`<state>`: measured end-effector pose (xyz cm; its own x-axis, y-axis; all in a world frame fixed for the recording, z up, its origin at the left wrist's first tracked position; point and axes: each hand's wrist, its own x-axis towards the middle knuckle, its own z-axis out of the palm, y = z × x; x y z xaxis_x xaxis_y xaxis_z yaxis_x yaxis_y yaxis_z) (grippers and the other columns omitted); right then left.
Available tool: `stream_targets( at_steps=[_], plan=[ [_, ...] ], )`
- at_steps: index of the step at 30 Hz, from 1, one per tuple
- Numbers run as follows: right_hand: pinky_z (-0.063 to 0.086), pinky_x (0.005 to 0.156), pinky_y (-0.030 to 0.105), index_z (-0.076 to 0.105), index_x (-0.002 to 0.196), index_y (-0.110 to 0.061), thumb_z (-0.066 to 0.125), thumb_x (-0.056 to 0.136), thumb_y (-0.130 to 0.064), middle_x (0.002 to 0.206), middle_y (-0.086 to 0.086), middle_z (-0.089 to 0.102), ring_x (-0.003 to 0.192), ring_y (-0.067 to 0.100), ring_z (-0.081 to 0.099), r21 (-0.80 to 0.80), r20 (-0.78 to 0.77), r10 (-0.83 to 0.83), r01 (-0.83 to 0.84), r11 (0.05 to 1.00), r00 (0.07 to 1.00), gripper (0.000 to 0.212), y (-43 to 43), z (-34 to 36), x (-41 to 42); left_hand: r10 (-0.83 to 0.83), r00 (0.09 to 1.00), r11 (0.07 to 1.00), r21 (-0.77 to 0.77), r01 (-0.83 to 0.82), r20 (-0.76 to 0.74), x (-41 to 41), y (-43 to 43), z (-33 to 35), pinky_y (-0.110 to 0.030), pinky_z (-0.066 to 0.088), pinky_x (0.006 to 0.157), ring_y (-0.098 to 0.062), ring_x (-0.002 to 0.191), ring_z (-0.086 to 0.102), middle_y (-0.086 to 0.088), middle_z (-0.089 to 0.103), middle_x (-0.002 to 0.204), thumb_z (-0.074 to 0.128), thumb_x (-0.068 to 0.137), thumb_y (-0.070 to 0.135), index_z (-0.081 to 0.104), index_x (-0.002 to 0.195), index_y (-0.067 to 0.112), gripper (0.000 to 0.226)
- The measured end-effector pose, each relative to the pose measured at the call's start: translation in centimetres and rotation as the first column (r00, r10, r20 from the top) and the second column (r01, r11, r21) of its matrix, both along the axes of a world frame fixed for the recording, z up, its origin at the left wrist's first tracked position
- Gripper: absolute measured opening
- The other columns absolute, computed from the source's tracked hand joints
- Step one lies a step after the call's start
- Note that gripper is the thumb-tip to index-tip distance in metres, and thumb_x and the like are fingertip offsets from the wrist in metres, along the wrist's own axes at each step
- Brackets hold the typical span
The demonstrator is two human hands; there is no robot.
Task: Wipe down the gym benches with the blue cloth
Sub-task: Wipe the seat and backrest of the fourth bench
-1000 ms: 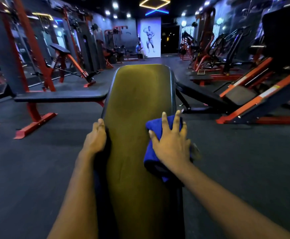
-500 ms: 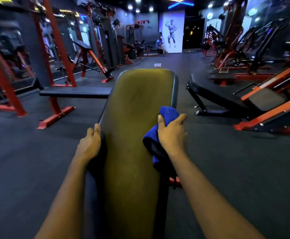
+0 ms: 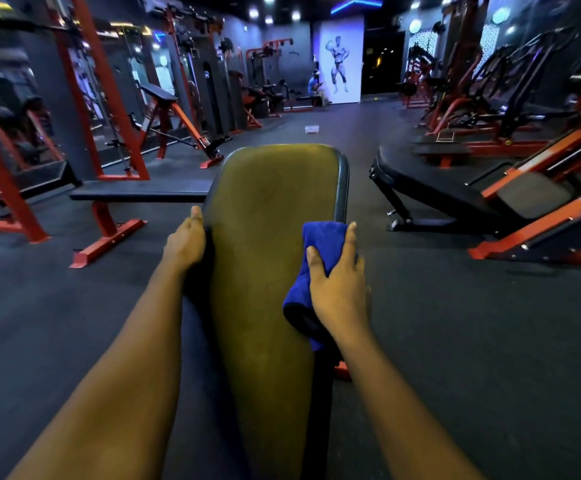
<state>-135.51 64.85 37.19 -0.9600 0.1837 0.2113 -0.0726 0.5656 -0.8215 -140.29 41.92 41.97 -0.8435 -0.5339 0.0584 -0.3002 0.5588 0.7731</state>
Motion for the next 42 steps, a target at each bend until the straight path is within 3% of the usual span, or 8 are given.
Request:
stream_targets(
  at_steps=[9,13,21,27,30,34,37,42],
  plan=[
    [0.04,0.1,0.05,0.002,0.158,-0.027,0.034,0.099,-0.06,0.152,0.018,0.036,0.127,0.045,0.047,-0.029,0.028,-0.033,0.034,0.999,0.999,0.075,0.1,2.1,-3.2,0.027,0.999,1.0,-0.013,-0.027,-0.022,0.0,0.2,-0.5,-0.047,0.024,0.114,-0.04,0.137,0.036,-0.023,0.038,0.151,0.013,0.102,0.059,0.035,0.15,0.021,0.066],
    [0.041,0.099,0.051,-0.001,0.158,-0.029,0.033,0.099,-0.06,0.151,0.017,0.035,0.125,0.045,0.048,0.05,0.002,-0.032,0.032,0.998,0.999,0.075,0.1,1.2,-1.7,0.02,0.999,1.0,-0.021,-0.02,-0.025,-0.2,0.1,-0.5,-0.049,0.026,0.113,-0.04,0.136,0.038,-0.021,0.039,0.15,0.012,0.101,0.06,0.034,0.151,0.025,0.065],
    [0.041,0.097,0.05,0.003,0.159,-0.026,0.038,0.099,-0.058,0.148,0.021,0.038,0.124,0.047,0.048,0.029,0.012,-0.088,0.088,0.996,0.996,0.076,-0.1,3.9,-6.2,0.007,1.0,1.0,-0.012,-0.007,-0.013,-0.2,0.0,-0.5,-0.052,0.026,0.113,-0.04,0.136,0.039,-0.021,0.039,0.15,0.011,0.1,0.062,0.033,0.151,0.028,0.065],
    [0.042,0.096,0.049,0.002,0.159,-0.024,0.038,0.099,-0.057,0.146,0.022,0.038,0.123,0.045,0.05,0.12,-0.016,-0.122,0.123,0.985,0.992,0.077,-0.3,4.6,-7.9,-0.006,1.0,1.0,-0.021,0.006,-0.011,-0.6,-0.4,-0.9,-0.052,0.023,0.114,-0.041,0.138,0.034,-0.021,0.037,0.152,0.01,0.099,0.064,0.031,0.152,0.03,0.067],
    [0.041,0.097,0.048,0.004,0.159,-0.021,0.037,0.1,-0.057,0.146,0.023,0.038,0.124,0.044,0.05,0.134,-0.003,-0.133,0.132,0.982,0.991,0.077,-0.4,6.8,-11.0,0.006,1.0,1.0,0.008,-0.006,0.016,-1.1,-0.8,-0.6,-0.053,0.024,0.115,-0.042,0.137,0.036,-0.023,0.037,0.151,0.007,0.098,0.066,0.031,0.152,0.025,0.072],
    [0.042,0.097,0.048,0.001,0.159,-0.025,0.035,0.098,-0.062,0.151,0.022,0.033,0.124,0.044,0.049,0.184,-0.041,-0.13,0.135,0.974,0.991,0.079,-0.6,6.4,-11.0,0.028,0.996,0.997,0.067,-0.034,0.084,-2.8,-1.5,1.2,-0.05,0.024,0.115,-0.04,0.137,0.038,-0.027,0.039,0.148,0.002,0.096,0.067,0.039,0.147,0.006,0.088],
    [0.042,0.097,0.049,-0.003,0.159,-0.028,0.036,0.098,-0.062,0.153,0.021,0.028,0.125,0.044,0.047,0.279,-0.105,-0.104,0.129,0.952,0.989,0.08,-0.7,5.5,-10.4,0.015,0.999,0.997,0.07,-0.018,0.043,-4.5,-1.1,2.6,-0.052,0.025,0.116,-0.04,0.136,0.039,-0.027,0.041,0.147,0.0,0.093,0.07,0.042,0.146,0.008,0.092],
    [0.042,0.098,0.049,0.004,0.159,-0.026,0.033,0.1,-0.06,0.149,0.022,0.032,0.124,0.045,0.049,0.29,-0.069,-0.137,0.151,0.945,0.988,0.074,-0.6,8.2,-14.7,-0.016,0.999,0.995,0.1,0.013,0.035,-5.8,-0.4,2.5,-0.052,0.029,0.112,-0.039,0.131,0.044,-0.027,0.045,0.142,0.004,0.095,0.068,0.047,0.141,0.006,0.089]
  ],
)
